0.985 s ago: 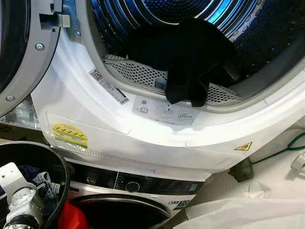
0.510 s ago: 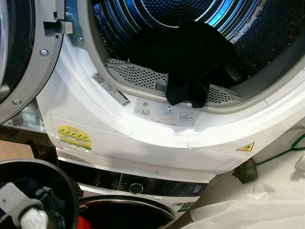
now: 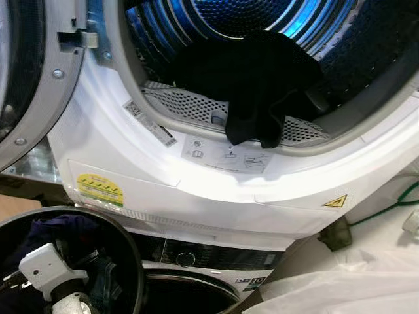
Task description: Clothes washing
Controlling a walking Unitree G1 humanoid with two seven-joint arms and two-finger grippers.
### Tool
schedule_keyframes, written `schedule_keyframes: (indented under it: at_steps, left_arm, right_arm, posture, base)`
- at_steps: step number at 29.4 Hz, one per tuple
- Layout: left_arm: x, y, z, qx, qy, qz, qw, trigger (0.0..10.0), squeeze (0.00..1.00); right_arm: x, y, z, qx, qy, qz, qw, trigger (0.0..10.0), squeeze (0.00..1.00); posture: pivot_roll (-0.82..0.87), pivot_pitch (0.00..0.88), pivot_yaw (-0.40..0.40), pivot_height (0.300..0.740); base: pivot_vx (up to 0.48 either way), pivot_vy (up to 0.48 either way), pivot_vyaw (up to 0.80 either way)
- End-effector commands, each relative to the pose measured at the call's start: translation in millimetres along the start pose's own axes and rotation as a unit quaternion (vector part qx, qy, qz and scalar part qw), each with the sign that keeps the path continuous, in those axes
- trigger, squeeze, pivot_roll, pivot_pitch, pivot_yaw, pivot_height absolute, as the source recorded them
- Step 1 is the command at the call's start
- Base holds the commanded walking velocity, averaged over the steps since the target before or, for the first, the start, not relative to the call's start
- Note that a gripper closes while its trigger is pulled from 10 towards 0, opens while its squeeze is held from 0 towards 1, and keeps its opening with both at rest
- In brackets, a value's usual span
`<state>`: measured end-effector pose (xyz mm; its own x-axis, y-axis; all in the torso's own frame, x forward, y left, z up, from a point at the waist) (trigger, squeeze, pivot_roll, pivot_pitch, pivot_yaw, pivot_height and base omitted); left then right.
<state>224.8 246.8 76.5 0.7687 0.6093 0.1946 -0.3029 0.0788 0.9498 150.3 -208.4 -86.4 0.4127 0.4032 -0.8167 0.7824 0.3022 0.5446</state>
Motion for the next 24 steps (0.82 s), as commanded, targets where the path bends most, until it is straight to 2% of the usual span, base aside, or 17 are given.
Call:
schedule_keyframes:
  at_steps: [1, 5, 8, 13, 15, 16, 17, 20, 22, 23, 24]
  left_arm:
    - [-10.4, 0, 4.9, 0.001, -0.007, -0.007, 1.0, 0.0, 0.0]
    - [-16.0, 5, 4.2, 0.003, -0.011, -0.006, 1.0, 0.0, 0.0]
    - [-21.9, 12, 8.3, 0.009, -0.039, -0.003, 0.999, 0.0, 0.0]
    - [-26.2, 29, 15.6, -0.016, -0.107, 0.001, 0.994, 0.0, 0.0]
    - [-26.3, 31, 16.4, -0.022, -0.114, -0.001, 0.993, 0.0, 0.0]
    - [-27.2, 37, 25.5, -0.058, -0.174, -0.018, 0.983, 0.0, 0.0]
    - [-27.7, 40, 28.5, -0.064, -0.203, -0.022, 0.977, 0.0, 0.0]
    - [-27.3, 43, 29.3, -0.056, -0.269, -0.037, 0.961, 0.0, 0.0]
    - [-27.8, 43, 29.4, -0.053, -0.282, -0.043, 0.957, 0.0, 0.0]
    - [-29.3, 44, 30.7, -0.049, -0.309, -0.051, 0.948, 0.0, 0.0]
    - [-33.9, 50, 36.5, -0.05, -0.379, -0.067, 0.922, 0.0, 0.0]
  right_arm:
    - [-3.5, -2, 6.9, 0.005, -0.012, -0.004, 1.0, 10.0, 0.0]
    - [-2.9, 1, 8.3, 0.004, -0.013, -0.004, 1.0, 10.0, 0.0]
    - [-2.2, 3, 9.8, 0.002, -0.013, -0.004, 1.0, 10.0, 0.0]
    - [-0.3, 10, 12.5, -0.001, -0.014, -0.001, 1.0, 10.0, 0.0]
    - [0.0, 11, 13.0, -0.001, -0.015, 0.0, 1.0, 10.0, 0.0]
    - [1.1, 13, 13.2, -0.006, -0.012, -0.002, 1.0, 10.0, 0.0]
    - [1.8, 15, 12.9, -0.008, -0.01, -0.002, 1.0, 10.0, 0.0]
    - [4.2, 18, 11.4, -0.008, -0.009, 0.0, 1.0, 10.0, 0.0]
    - [4.5, 18, 11.3, -0.008, -0.009, 0.0, 1.0, 10.0, 0.0]
    - [5.1, 19, 11.0, -0.008, -0.008, 0.001, 1.0, 10.0, 0.0]
    - [7.1, 22, 9.6, -0.008, -0.007, 0.004, 1.0, 10.0, 0.0]
  posture:
    - [-0.01, 0.031, -0.224, 0.74]
    - [0.0, 0.03, -0.225, 0.74]
    - [0.01, 0.026, -0.228, 0.74]
    - [0.04, 0.018, -0.231, 0.74]
    - [0.05, 0.017, -0.232, 0.74]
    - [0.07, 0.014, -0.235, 0.74]
    - [0.08, 0.016, -0.237, 0.74]
    - [0.08, 0.014, -0.237, 0.74]
    - [0.08, 0.014, -0.237, 0.74]
    - [0.09, 0.007, -0.235, 0.74]
    - [0.09, 0.002, -0.228, 0.74]
  base:
    - [0.0, 0.0, 0.0]
    - [0.0, 0.0, 0.0]
    - [0.0, 0.0, 0.0]
    - [0.0, 0.0, 0.0]
    - [0.0, 0.0, 0.0]
    - [0.0, 0.0, 0.0]
    - [0.0, 0.0, 0.0]
    - [0.0, 0.0, 0.0]
    - [0.0, 0.0, 0.0]
    - [0.0, 0.0, 0.0]
    - [0.0, 0.0, 0.0]
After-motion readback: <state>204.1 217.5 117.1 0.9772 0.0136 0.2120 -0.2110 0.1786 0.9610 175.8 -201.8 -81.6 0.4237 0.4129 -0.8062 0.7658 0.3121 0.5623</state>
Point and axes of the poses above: a point about 5 cm out from each wrist's last joint towards the gripper, its own x axis pointing out of the wrist towards the gripper, its own y axis along the axis of the wrist's last joint, z = x × y, the point moved 1 cm from there along x, pointing out of the wrist towards the gripper, and after that the axes turned 3 degrees about -x, right-handed, at the moved point
